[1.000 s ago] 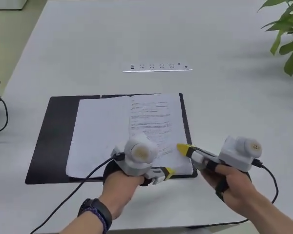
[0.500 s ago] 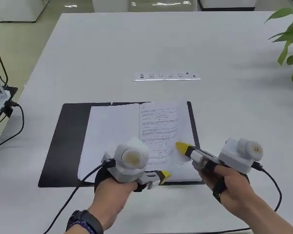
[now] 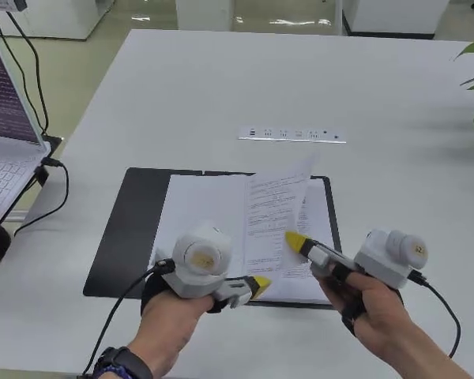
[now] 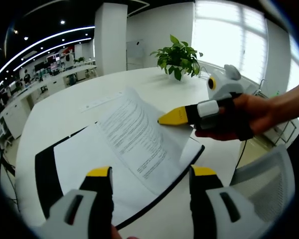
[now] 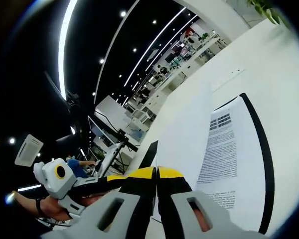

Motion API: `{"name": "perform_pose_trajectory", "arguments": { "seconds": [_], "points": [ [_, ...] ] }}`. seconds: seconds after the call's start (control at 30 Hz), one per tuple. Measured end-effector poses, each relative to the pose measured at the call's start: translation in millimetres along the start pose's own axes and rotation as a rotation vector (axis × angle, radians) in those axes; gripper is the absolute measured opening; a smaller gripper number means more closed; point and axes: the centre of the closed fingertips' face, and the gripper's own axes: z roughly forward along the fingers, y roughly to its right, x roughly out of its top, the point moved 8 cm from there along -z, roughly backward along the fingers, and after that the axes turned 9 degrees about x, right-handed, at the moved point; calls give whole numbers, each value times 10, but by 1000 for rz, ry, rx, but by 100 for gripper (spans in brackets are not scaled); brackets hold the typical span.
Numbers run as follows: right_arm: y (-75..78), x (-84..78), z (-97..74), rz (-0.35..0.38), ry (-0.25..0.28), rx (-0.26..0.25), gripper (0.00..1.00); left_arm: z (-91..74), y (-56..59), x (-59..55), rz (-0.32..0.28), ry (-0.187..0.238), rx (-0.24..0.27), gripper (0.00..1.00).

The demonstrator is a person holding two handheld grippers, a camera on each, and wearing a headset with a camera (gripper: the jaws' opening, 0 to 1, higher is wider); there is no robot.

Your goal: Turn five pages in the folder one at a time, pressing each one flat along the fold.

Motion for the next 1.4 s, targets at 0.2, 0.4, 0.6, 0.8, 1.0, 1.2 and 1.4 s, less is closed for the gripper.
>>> {"name": "perform_pose_trajectory", "arguments": {
  "seconds": [0.2,0.4,0.6,0.8,1.0,1.2,1.4],
  "points": [
    [-122,-22,159,-21,-22,32,0,-132,-107,-63,-17,8,21,62],
    [-228,-51,320,-21,-32,53,0,-259,-222,-141,-40,18,47,62],
    [-308,-108,463,-23,-57,74,0,-373,-353,-195,-71,27,76,63],
    [-390,-186,598,-22,-79,88,0,-456,-441,-275,-80,21,83,63],
    [-432,-255,713,-17,-102,99,0,-554,-586,-330,-117,26,106,63],
    [-467,-308,818,-20,-127,104,0,-675,-724,-316,-141,52,123,64],
    [-481,-388,913,-12,-148,106,0,-763,-838,-372,-136,54,135,65]
  ]
}}
